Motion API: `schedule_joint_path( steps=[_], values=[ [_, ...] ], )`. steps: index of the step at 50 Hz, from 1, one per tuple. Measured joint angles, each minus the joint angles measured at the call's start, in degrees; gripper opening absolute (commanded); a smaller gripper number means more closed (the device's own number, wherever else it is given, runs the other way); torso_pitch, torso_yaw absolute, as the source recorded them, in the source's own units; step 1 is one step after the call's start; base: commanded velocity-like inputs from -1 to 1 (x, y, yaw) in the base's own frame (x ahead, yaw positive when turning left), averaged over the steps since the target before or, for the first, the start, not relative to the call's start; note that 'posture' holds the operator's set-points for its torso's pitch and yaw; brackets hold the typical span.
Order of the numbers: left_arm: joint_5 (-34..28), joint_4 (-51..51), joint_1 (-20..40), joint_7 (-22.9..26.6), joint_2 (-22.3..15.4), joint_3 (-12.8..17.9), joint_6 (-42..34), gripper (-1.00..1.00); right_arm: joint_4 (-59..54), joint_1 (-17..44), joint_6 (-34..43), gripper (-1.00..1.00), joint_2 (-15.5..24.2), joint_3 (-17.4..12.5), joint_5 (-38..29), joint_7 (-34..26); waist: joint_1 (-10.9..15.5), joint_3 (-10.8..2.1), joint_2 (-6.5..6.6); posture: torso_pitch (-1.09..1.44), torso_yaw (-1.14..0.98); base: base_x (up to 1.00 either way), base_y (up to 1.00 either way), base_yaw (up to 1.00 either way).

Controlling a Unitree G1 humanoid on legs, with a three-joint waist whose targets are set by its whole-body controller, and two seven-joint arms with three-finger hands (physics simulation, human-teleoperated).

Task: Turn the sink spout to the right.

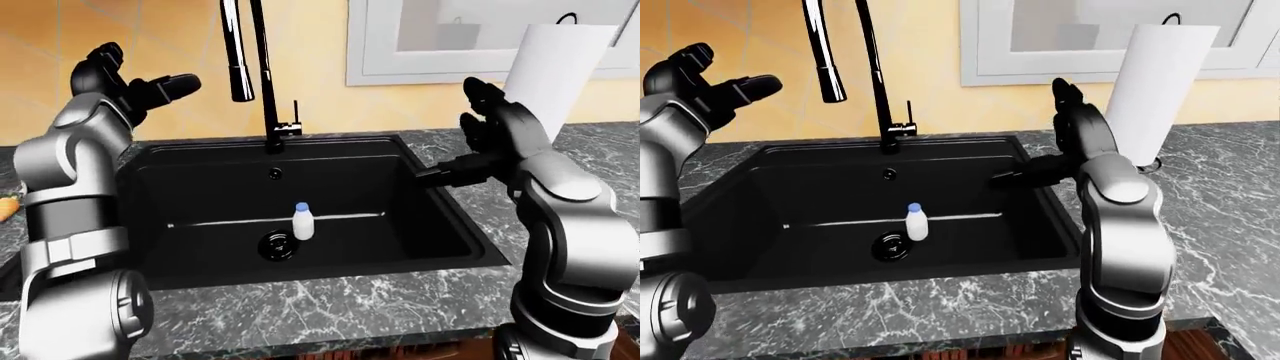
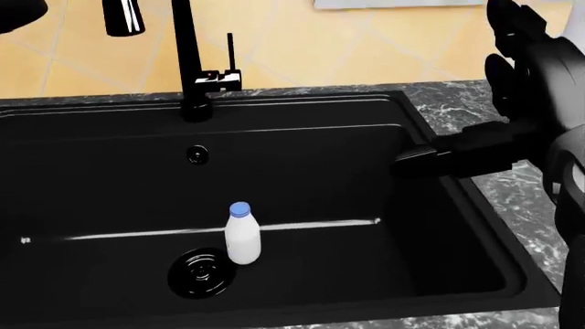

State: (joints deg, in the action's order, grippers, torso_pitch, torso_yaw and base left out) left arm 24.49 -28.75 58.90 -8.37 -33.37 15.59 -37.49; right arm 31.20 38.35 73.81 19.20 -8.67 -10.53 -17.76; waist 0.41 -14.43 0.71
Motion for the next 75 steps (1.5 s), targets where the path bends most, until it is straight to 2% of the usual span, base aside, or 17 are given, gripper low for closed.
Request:
schedule_joint_path(
  steps=[17,39,43,49,55,65,75],
  values=[
    [-0.33,-0.34,-0.26,-0.12,0.25,0.06,0.15,1.00,0.51,-0.46,-0.08,1.00,-0.24,-0.14,-0.28,-0.29,0.45,-4.43,-0.12,-0.56,0.00,0.00,0.00,0.00],
    [-0.91,0.80,-0.10,-0.23,0.89,-0.27,-0.32,1.00,0.69,0.40,0.58,1.00,0.16,-0.05,-0.44,-0.54,0.68,-8.76,-0.06,-0.74,0.00,0.00,0.00,0.00],
    [-3.73,-4.71,2.02,0.56,2.52,-2.46,2.86,1.00,0.24,1.03,0.86,1.00,0.15,0.23,-0.72,-0.45,1.05,-9.48,-0.30,-0.74,0.00,0.00,0.00,0.00],
    [-10.27,-23.34,9.24,0.91,5.95,-4.56,12.52,1.00,1.66,1.06,1.08,1.00,0.34,0.24,-0.70,-1.08,1.19,-9.71,-0.92,-0.74,0.00,0.00,0.00,0.00],
    [-13.50,-34.24,15.15,0.86,7.50,-4.93,18.10,1.00,1.37,0.21,1.08,1.00,0.07,-0.01,-0.93,-0.94,1.12,-9.59,-1.11,-0.74,0.00,0.00,0.00,0.00],
    [-16.52,-43.13,20.25,-1.27,9.54,-4.81,21.10,1.00,1.87,0.42,1.29,1.00,0.27,-0.24,-0.88,-1.05,0.76,-9.88,-1.02,-0.74,0.00,0.00,0.00,0.00],
    [-18.66,-45.65,19.13,-2.63,12.14,-4.56,21.28,1.00,3.17,0.48,2.33,1.00,0.69,-0.35,-0.87,-1.30,0.39,-10.07,-1.12,-0.74,0.00,0.00,0.00,0.00]
  ],
)
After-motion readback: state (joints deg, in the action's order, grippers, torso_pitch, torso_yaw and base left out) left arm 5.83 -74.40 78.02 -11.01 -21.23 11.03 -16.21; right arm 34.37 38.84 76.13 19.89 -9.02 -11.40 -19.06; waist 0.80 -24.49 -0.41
